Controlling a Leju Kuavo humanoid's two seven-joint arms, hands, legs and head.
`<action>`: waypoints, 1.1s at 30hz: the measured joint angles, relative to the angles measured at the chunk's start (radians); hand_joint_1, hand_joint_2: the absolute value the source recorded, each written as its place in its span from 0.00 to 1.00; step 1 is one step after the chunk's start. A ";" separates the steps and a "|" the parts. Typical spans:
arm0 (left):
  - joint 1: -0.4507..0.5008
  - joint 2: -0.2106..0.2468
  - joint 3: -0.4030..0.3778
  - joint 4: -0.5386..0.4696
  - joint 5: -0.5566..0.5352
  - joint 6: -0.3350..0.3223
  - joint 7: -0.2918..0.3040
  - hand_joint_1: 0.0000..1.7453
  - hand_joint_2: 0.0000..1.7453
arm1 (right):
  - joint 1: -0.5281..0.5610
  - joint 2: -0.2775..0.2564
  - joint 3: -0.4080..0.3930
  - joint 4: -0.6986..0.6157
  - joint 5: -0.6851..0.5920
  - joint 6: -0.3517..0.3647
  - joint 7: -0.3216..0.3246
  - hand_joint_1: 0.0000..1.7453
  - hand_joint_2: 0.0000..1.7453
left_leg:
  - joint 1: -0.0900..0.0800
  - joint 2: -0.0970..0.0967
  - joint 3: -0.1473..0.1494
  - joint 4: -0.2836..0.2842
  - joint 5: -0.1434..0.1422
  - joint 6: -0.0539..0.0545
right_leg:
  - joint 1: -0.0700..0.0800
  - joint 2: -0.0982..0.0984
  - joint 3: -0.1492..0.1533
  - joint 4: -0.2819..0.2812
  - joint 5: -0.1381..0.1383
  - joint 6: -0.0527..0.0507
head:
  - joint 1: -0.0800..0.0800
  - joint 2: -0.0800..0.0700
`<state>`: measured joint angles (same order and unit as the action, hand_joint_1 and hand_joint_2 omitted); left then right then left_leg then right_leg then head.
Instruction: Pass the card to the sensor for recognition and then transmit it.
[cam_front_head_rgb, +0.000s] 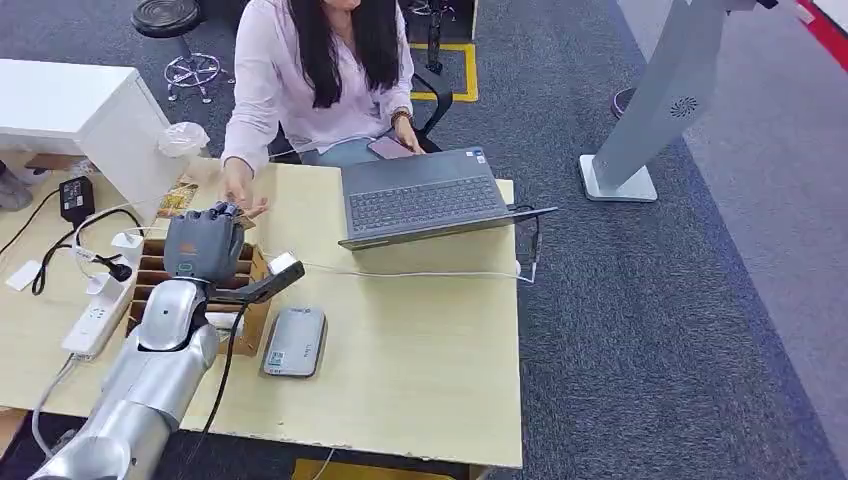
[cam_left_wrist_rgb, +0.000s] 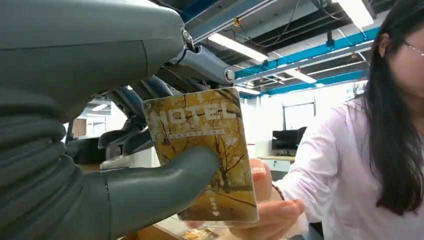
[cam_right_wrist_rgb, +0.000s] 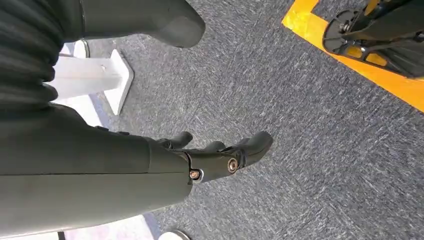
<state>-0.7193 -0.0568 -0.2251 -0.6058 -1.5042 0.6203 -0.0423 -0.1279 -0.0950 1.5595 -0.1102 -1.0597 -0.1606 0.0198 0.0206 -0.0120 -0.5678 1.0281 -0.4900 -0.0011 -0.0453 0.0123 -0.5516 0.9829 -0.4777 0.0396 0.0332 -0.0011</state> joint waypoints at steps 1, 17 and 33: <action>0.000 0.000 0.000 0.000 0.002 0.002 -0.002 1.00 1.00 | 0.000 0.000 0.000 0.000 0.000 0.000 0.001 0.00 1.00 | 0.000 0.000 0.000 0.000 0.000 0.000 | 0.000 0.000 0.000 0.000 0.000 0.000 | 0.000 0.000; 0.188 -0.007 -0.024 -0.205 0.150 0.035 -0.133 1.00 1.00 | 0.005 0.000 0.000 0.000 -0.042 -0.006 0.001 0.00 1.00 | 0.000 0.000 -0.001 0.000 -0.001 0.001 | 0.000 0.000 0.000 0.000 -0.001 0.001 | 0.000 0.000; 0.318 -0.001 -0.050 -0.388 0.185 0.027 -0.153 1.00 1.00 | 0.009 0.000 0.000 0.000 -0.063 -0.011 0.001 0.00 1.00 | 0.000 0.000 -0.001 0.000 -0.001 0.001 | 0.000 0.000 0.000 0.000 -0.001 0.001 | 0.000 0.000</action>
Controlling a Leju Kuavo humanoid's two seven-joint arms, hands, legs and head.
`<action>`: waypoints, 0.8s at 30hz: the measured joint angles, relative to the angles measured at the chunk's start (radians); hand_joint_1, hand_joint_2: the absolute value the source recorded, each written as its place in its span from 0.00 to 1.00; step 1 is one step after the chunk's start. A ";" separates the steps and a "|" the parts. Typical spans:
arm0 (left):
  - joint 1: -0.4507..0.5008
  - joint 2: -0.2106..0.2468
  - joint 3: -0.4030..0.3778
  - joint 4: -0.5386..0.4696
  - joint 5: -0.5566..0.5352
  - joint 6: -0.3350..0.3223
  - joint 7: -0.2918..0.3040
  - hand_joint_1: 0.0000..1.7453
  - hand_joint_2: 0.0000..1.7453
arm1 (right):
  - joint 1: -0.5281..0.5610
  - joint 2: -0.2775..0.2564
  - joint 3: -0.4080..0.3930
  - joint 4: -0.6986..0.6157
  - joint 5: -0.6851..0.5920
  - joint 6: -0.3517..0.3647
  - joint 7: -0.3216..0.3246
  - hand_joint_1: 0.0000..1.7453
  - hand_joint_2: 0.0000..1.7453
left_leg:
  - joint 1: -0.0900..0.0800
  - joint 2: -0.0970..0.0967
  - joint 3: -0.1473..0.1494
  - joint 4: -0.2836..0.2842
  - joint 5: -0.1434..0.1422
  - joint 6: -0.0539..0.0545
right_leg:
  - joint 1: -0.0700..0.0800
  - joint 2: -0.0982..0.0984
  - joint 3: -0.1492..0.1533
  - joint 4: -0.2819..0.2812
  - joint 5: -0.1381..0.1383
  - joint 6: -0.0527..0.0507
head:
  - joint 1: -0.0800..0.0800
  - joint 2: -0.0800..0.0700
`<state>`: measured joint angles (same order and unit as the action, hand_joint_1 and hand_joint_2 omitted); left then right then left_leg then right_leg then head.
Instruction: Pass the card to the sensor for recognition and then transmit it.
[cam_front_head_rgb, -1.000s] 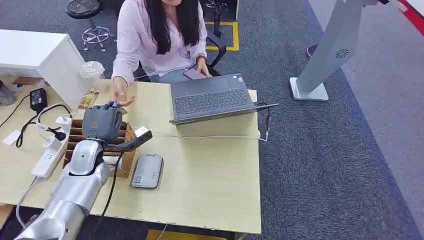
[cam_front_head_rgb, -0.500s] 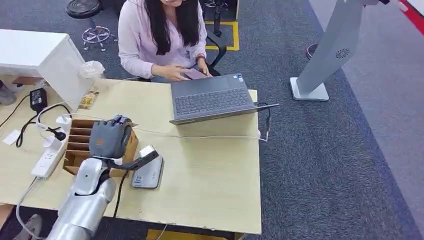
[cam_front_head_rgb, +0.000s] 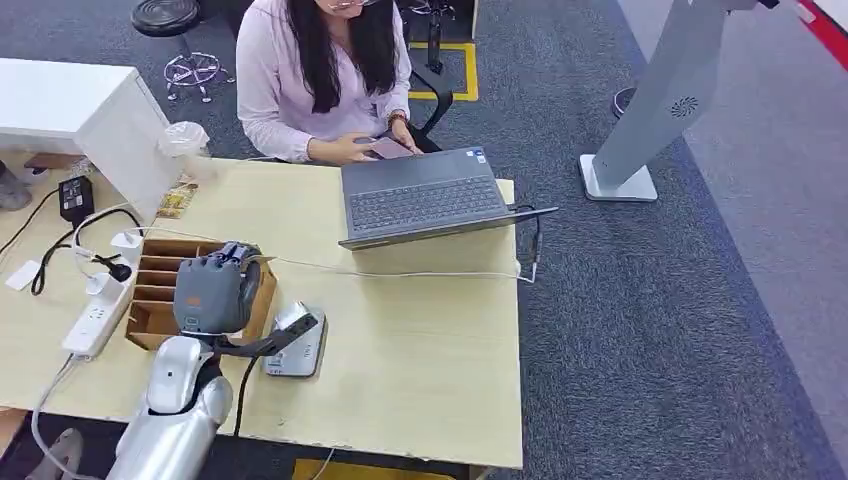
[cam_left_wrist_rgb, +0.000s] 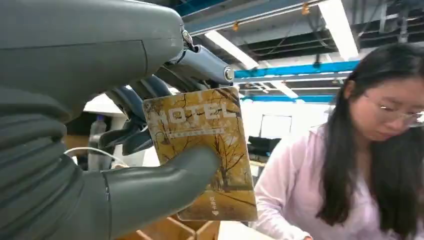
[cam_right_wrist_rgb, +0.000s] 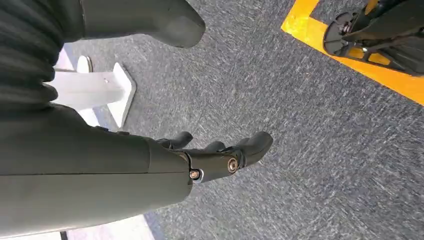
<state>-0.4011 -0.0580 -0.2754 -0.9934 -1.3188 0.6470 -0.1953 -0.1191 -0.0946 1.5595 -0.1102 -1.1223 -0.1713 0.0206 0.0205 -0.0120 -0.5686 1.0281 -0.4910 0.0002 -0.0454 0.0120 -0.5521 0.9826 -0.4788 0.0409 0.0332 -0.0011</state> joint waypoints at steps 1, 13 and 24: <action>0.015 0.001 -0.003 -0.016 0.003 -0.001 -0.001 1.00 1.00 | 0.000 0.000 0.000 0.000 -0.003 -0.003 0.000 0.00 1.00 | 0.000 0.000 0.000 0.000 0.000 0.000 | 0.000 0.000 0.000 0.000 0.000 0.000 | 0.000 0.000; 0.095 0.000 -0.075 -0.092 -0.036 -0.158 0.050 1.00 1.00 | 0.003 0.000 0.000 0.000 -0.029 -0.013 -0.003 0.00 1.00 | 0.000 0.000 0.000 0.000 0.000 0.000 | 0.000 0.000 0.000 0.000 0.000 0.000 | 0.000 0.000; 0.086 -0.004 -0.135 -0.058 -0.058 -0.301 0.112 1.00 1.00 | 0.003 0.000 0.000 0.000 -0.046 -0.010 -0.002 0.00 1.00 | 0.000 0.000 0.000 0.000 0.000 0.000 | 0.000 0.000 0.000 0.000 0.000 0.000 | 0.000 0.000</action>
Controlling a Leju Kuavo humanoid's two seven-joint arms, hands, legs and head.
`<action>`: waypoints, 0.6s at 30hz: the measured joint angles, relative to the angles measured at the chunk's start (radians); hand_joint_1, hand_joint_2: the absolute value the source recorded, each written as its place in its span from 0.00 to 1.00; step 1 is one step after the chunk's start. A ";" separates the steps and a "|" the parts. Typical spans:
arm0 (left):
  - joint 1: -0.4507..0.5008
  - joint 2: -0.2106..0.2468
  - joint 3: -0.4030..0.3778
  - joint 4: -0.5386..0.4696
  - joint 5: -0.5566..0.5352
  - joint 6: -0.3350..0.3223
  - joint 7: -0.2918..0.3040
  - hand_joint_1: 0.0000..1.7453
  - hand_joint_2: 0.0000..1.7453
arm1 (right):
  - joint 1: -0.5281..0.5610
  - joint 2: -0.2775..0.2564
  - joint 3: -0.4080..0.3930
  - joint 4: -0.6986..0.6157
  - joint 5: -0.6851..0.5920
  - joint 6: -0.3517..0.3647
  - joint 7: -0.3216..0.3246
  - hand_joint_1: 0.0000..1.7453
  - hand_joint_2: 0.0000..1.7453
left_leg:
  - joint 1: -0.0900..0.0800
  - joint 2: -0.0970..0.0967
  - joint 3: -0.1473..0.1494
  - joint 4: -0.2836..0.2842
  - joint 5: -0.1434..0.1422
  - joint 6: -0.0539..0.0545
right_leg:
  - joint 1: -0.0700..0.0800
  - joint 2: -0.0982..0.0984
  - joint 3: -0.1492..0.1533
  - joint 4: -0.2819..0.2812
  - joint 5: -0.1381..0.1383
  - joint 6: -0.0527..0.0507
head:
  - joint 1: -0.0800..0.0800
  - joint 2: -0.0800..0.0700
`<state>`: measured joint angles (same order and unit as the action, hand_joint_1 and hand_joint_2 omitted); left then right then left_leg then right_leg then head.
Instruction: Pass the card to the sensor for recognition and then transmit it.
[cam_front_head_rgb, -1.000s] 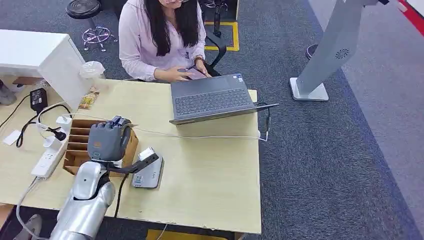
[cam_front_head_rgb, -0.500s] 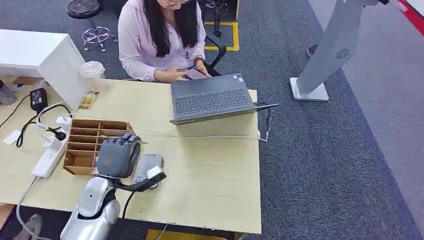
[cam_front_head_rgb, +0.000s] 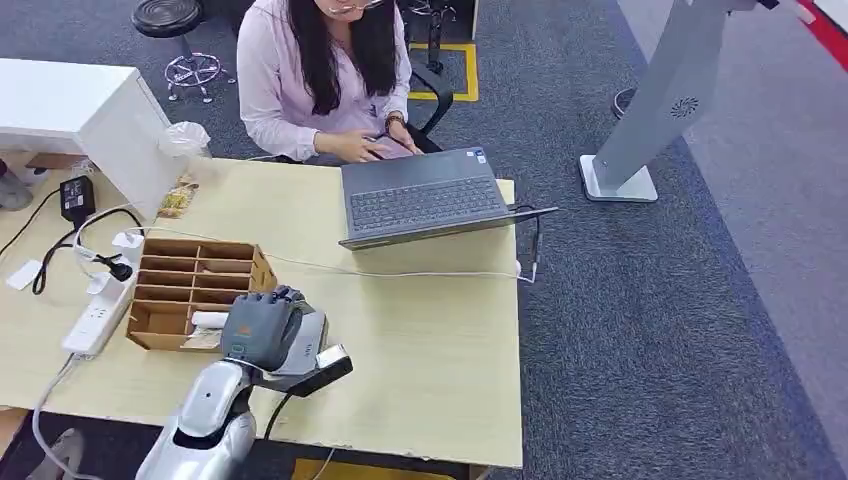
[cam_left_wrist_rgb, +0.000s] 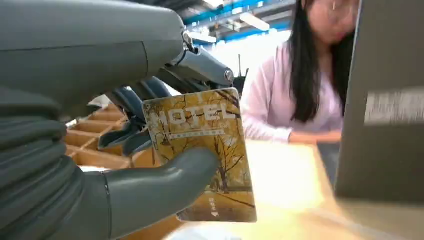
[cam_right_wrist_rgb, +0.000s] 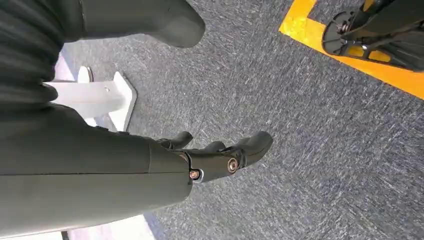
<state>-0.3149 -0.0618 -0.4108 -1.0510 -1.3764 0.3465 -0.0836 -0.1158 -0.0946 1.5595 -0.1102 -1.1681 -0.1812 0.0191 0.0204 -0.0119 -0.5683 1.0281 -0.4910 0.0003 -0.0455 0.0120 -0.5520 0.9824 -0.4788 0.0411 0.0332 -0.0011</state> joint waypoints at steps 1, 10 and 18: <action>-0.003 -0.001 -0.007 0.010 0.000 -0.011 0.003 1.00 1.00 | 0.000 0.000 0.000 0.000 -0.002 0.000 0.000 0.00 1.00 | 0.000 0.000 0.000 0.000 0.000 0.000 | 0.000 0.000 0.000 0.000 0.000 0.000 | 0.000 0.000; -0.071 -0.002 -0.049 0.131 0.020 -0.141 0.045 1.00 1.00 | -0.001 0.000 0.000 0.000 -0.003 0.003 0.007 0.00 1.00 | 0.000 -0.001 0.002 0.000 0.000 0.000 | 0.000 -0.001 0.003 0.000 0.000 0.000 | 0.000 0.000; -0.129 -0.006 -0.081 0.230 0.069 -0.209 0.048 1.00 1.00 | 0.000 0.000 0.000 0.000 0.002 0.003 0.010 0.00 1.00 | 0.000 0.000 0.007 0.000 0.000 0.000 | 0.000 -0.001 0.007 0.000 0.000 0.000 | 0.000 0.000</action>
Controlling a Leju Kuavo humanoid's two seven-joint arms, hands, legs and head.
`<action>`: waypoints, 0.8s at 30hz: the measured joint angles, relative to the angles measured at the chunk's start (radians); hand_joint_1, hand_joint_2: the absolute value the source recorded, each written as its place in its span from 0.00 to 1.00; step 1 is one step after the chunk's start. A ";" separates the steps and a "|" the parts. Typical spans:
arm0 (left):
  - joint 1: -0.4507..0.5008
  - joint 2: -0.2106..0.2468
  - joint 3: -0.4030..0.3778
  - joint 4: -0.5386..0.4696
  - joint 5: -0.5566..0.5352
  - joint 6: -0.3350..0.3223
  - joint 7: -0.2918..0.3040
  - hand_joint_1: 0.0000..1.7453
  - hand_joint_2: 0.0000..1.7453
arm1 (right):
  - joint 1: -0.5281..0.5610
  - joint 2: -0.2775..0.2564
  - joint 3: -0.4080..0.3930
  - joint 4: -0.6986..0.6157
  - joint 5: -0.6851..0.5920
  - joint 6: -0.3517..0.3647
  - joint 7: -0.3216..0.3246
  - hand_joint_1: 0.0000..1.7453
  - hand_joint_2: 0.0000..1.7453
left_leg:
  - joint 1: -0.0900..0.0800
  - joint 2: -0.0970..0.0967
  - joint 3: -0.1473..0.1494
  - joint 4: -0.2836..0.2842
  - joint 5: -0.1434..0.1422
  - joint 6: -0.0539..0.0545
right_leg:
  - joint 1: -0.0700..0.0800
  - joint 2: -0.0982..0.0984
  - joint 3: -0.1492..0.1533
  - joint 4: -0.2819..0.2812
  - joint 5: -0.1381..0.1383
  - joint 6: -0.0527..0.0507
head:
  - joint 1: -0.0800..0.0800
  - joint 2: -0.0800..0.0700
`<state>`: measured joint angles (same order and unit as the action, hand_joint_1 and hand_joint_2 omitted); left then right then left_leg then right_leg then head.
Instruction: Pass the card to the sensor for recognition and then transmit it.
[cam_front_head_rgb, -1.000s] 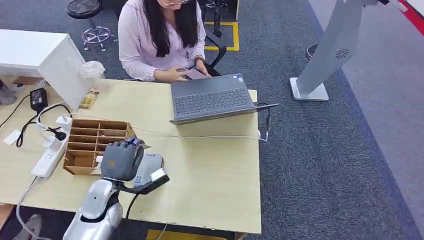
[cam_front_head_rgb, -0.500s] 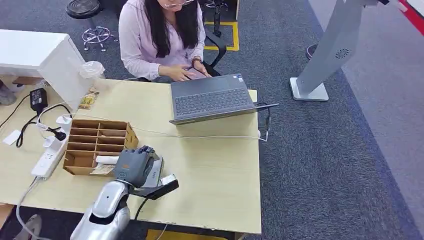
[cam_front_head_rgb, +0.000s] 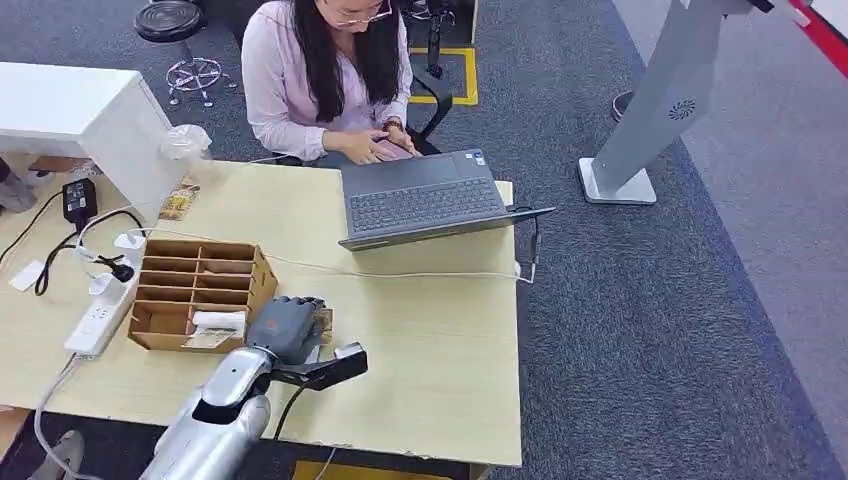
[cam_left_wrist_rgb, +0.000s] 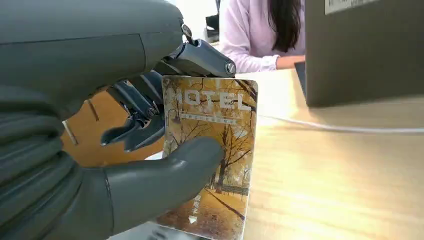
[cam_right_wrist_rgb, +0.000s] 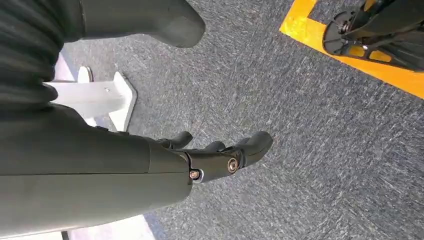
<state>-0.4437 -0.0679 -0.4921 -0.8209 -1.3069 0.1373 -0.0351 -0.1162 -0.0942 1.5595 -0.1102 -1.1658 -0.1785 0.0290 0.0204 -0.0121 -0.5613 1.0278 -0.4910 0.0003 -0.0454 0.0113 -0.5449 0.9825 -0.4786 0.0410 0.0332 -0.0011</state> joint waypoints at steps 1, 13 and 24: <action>-0.002 0.000 -0.003 0.006 0.001 0.001 0.000 1.00 1.00 | 0.000 0.000 0.000 0.000 0.000 0.000 0.000 0.00 1.00 | 0.000 0.000 0.000 0.000 0.000 0.000 | 0.000 0.000 0.000 0.000 0.000 0.000 | 0.000 0.000; -0.011 0.003 -0.008 0.045 0.002 0.016 0.002 1.00 1.00 | 0.001 0.000 0.000 0.000 -0.002 0.000 0.000 0.00 1.00 | 0.000 0.000 -0.001 0.000 0.000 0.000 | 0.000 0.000 0.000 0.000 0.000 0.000 | -0.001 0.000; -0.065 0.073 0.046 -0.107 -0.016 0.248 0.027 1.00 1.00 | 0.001 0.000 0.000 0.000 0.021 0.000 -0.006 0.00 1.00 | 0.000 0.000 -0.002 0.000 0.001 -0.001 | 0.000 0.000 -0.002 0.001 0.000 0.000 | -0.001 0.000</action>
<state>-0.5087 0.0054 -0.4463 -0.9282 -1.3233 0.3853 -0.0076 -0.1149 -0.0942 1.5595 -0.1102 -1.1448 -0.1785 0.0233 0.0209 -0.0119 -0.5629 1.0278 -0.4901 -0.0006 -0.0450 0.0118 -0.5466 0.9832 -0.4783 0.0405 0.0324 -0.0011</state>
